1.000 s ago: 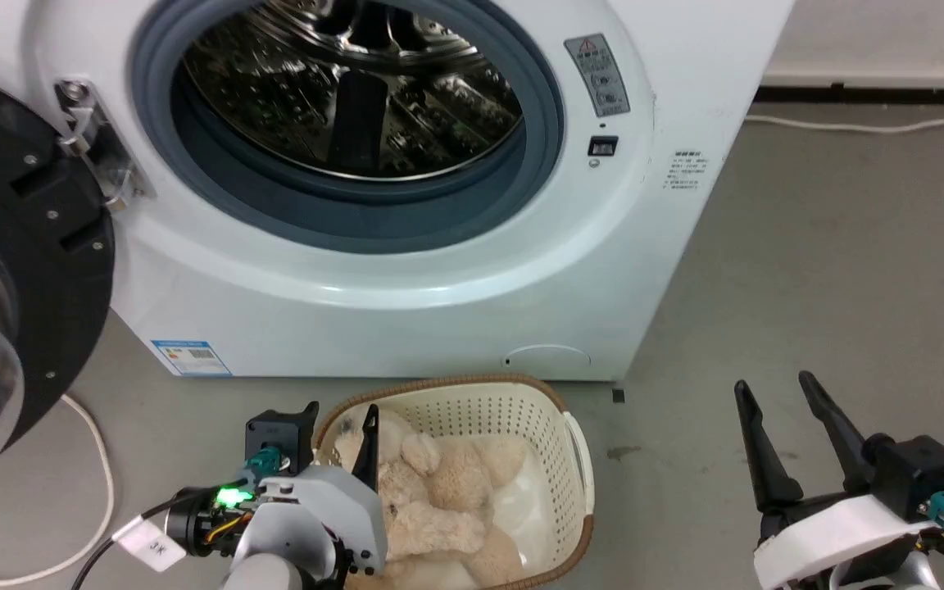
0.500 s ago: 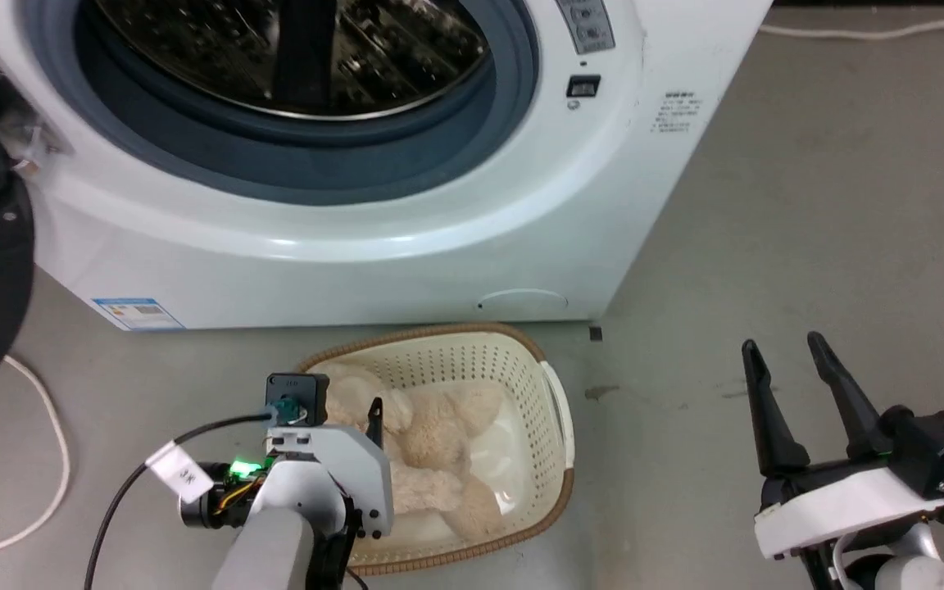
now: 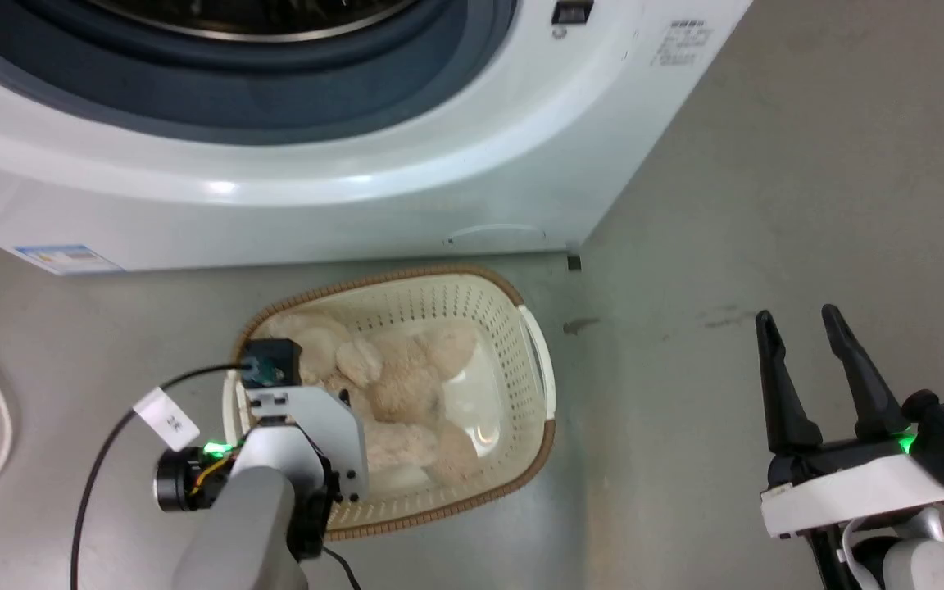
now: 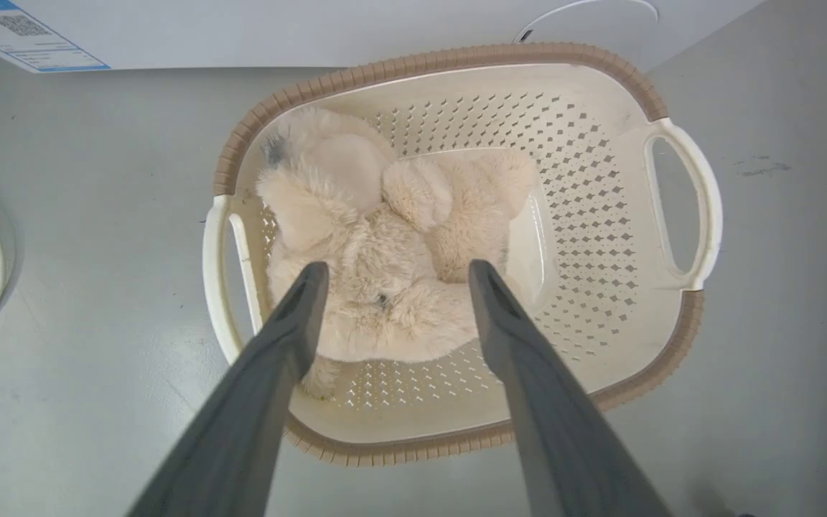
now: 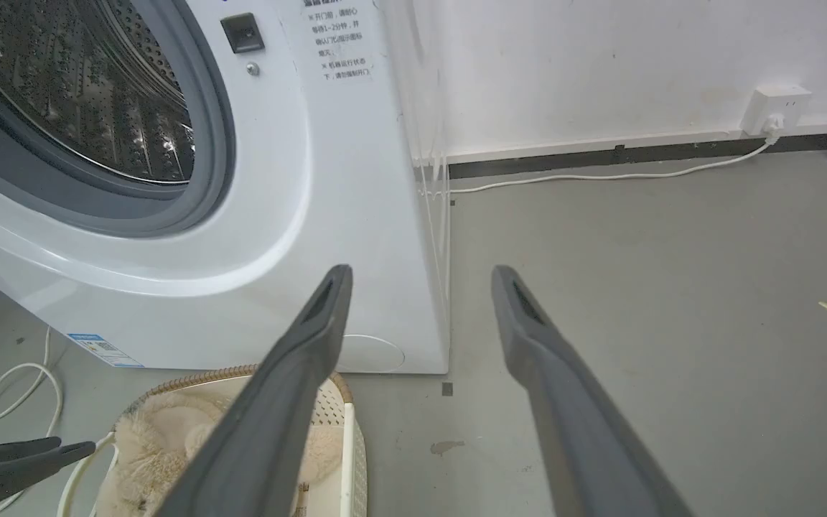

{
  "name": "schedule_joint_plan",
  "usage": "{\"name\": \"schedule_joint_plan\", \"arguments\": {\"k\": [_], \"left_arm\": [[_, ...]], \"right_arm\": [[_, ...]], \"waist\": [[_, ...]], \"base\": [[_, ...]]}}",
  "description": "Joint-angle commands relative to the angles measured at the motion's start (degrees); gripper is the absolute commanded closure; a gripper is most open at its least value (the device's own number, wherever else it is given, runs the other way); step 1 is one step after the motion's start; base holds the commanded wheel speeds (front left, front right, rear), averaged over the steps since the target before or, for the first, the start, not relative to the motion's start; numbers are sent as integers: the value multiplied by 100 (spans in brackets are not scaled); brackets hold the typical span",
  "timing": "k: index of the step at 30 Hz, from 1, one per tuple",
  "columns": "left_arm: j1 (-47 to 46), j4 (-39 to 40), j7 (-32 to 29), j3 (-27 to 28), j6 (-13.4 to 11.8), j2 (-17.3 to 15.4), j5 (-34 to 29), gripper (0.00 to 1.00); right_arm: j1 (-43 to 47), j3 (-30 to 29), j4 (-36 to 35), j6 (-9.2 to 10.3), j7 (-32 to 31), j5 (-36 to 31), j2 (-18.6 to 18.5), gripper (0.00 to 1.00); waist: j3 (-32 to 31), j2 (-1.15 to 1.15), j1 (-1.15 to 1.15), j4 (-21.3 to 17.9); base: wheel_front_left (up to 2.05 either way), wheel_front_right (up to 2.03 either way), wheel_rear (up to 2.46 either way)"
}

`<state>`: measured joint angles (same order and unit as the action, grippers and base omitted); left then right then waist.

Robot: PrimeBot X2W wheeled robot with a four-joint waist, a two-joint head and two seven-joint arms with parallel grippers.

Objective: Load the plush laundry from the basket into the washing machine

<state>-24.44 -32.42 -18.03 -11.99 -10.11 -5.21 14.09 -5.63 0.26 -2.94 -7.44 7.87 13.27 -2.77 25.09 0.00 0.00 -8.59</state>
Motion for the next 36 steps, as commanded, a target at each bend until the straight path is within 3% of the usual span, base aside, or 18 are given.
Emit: {"name": "schedule_joint_plan", "arguments": {"k": [1,24,30,36], "left_arm": [[-168,-109,-64,-17,-63,-58,77,0],[-1254,-526,-767,-267,-684,-724,488,0],[-1527,-522,-743,-239,-889,-887,643,0],[-1814,-539,-677,-275,-923,-939,832,0]], "right_arm": [[-142,1,-51,-3,60,72,-6,0],[-342,65,-372,-4,299,452,-8,0],[-384,76,-457,-4,342,553,-9,0],[-425,69,-519,-4,387,653,-9,0]], "waist": [[161,0,0,-46],[1548,0,0,-193],[1897,0,0,-245],[2248,0,0,-260]], "base": [[0,0,0],[0,0,0],[0,0,0],[0,0,0]]}}
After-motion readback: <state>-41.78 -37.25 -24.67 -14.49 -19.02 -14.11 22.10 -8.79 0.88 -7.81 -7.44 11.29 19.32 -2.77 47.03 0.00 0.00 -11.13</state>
